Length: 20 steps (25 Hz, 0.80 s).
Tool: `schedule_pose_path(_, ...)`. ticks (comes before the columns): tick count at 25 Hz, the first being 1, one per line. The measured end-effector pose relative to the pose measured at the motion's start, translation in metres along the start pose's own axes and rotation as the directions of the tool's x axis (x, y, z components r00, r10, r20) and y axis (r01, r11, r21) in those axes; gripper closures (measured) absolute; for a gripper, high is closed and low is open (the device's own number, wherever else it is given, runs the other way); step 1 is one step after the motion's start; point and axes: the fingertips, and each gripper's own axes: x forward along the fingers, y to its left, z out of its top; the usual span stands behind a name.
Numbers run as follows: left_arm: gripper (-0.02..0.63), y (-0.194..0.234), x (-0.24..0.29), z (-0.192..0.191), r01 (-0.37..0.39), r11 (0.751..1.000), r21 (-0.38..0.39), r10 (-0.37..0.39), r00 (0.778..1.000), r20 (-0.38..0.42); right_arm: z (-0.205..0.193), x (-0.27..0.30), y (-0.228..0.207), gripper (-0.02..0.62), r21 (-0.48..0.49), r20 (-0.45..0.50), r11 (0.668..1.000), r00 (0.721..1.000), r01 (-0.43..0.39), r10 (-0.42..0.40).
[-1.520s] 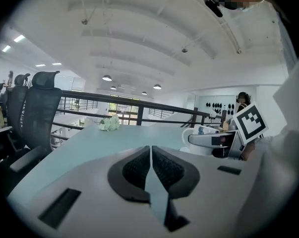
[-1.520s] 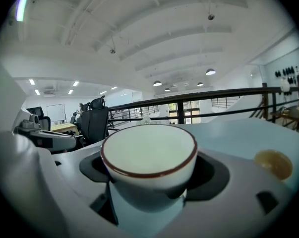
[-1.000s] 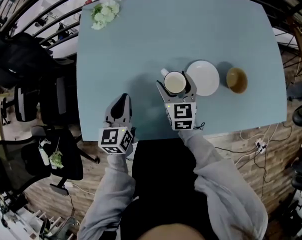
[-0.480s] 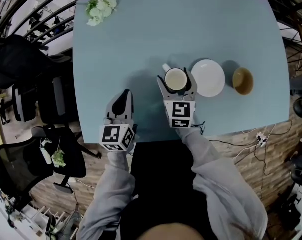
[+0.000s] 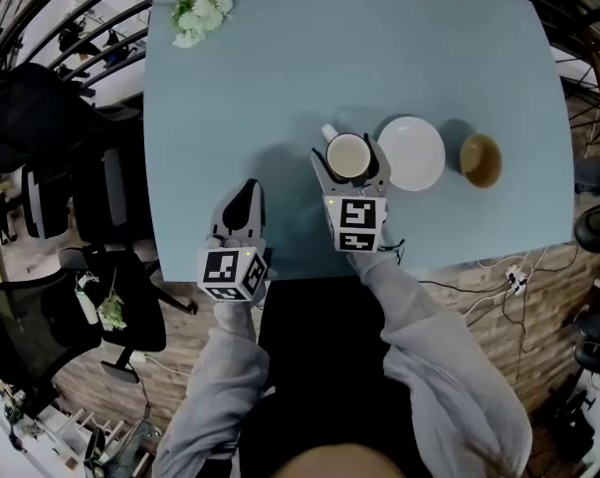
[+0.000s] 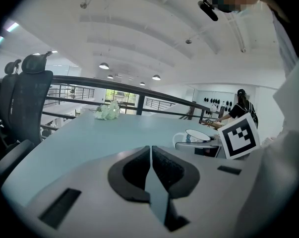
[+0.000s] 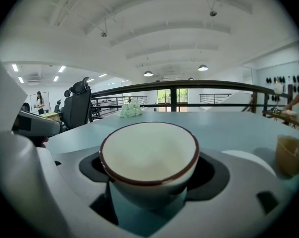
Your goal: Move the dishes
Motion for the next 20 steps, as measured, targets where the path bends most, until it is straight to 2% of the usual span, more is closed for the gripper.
schedule_pose_path(8,0.581,-0.003,-0.010,0.002,-0.012,1.000,0.000,0.012,1.000,0.014,-0.002,0.000,0.002,0.165,0.004,-0.010,1.000,0.999,-0.030,0.030)
schedule_pose_path(11,0.581,-0.006,-0.016,0.006,-0.013,1.000,0.003,0.013,1.000,0.027,-0.003,-0.005,0.004,0.115,0.013,-0.003,0.997,0.997,-0.072,0.072)
schedule_pose_path(15,0.580,-0.016,-0.023,0.012,-0.010,1.000,0.006,0.009,0.999,0.053,0.005,-0.028,0.005,0.089,-0.010,0.021,0.994,0.994,-0.110,0.110)
schedule_pose_path(20,0.580,-0.043,-0.037,0.016,0.017,1.000,0.010,-0.017,0.996,0.087,0.011,-0.072,-0.010,0.091,0.008,0.053,0.990,0.989,-0.139,0.138)
